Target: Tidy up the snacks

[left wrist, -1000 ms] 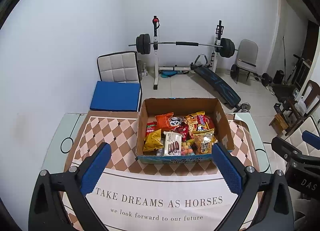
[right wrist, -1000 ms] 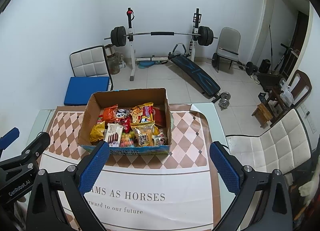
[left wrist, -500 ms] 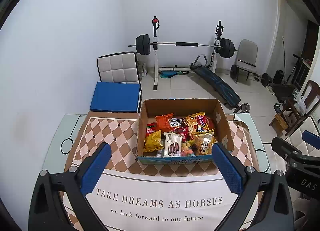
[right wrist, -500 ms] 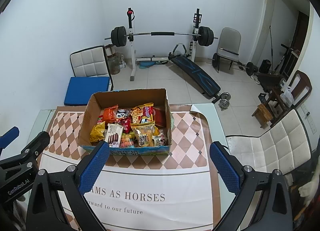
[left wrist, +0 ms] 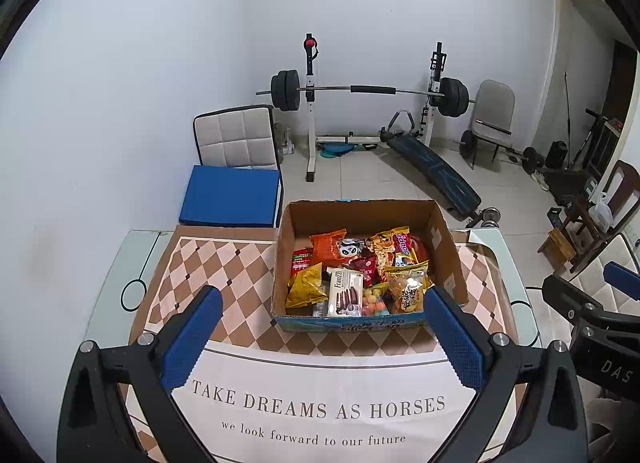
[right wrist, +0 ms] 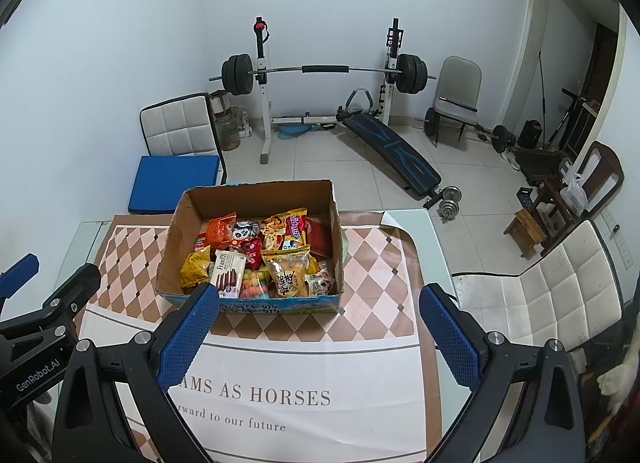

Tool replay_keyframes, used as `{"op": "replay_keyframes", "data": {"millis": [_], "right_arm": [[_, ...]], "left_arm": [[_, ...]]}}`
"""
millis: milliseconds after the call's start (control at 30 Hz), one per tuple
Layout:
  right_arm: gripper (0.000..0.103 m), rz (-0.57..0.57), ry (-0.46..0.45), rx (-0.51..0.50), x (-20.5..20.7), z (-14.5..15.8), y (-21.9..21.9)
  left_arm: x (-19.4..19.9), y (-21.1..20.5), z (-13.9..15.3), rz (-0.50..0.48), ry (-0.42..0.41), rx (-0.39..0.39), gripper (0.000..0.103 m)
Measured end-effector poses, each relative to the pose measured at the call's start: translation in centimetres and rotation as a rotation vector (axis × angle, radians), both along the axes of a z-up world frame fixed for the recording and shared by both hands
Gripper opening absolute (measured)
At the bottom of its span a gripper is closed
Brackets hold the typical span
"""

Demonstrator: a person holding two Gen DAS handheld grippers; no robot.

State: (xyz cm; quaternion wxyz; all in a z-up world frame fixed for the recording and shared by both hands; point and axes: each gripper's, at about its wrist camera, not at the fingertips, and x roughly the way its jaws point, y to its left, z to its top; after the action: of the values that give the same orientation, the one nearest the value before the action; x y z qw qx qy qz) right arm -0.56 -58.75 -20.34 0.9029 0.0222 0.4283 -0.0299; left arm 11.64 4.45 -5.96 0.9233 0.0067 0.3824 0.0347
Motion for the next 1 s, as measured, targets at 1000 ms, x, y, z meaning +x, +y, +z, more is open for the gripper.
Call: {"op": "replay_keyframes", "data": {"millis": [1000], "right_arm": [[0.102, -0.012, 0.014, 0.012, 0.16, -0.9, 0.04]], "left_arm": [[0.72, 0.44, -0.06, -0.003, 0.01, 0.005, 0.103]]}}
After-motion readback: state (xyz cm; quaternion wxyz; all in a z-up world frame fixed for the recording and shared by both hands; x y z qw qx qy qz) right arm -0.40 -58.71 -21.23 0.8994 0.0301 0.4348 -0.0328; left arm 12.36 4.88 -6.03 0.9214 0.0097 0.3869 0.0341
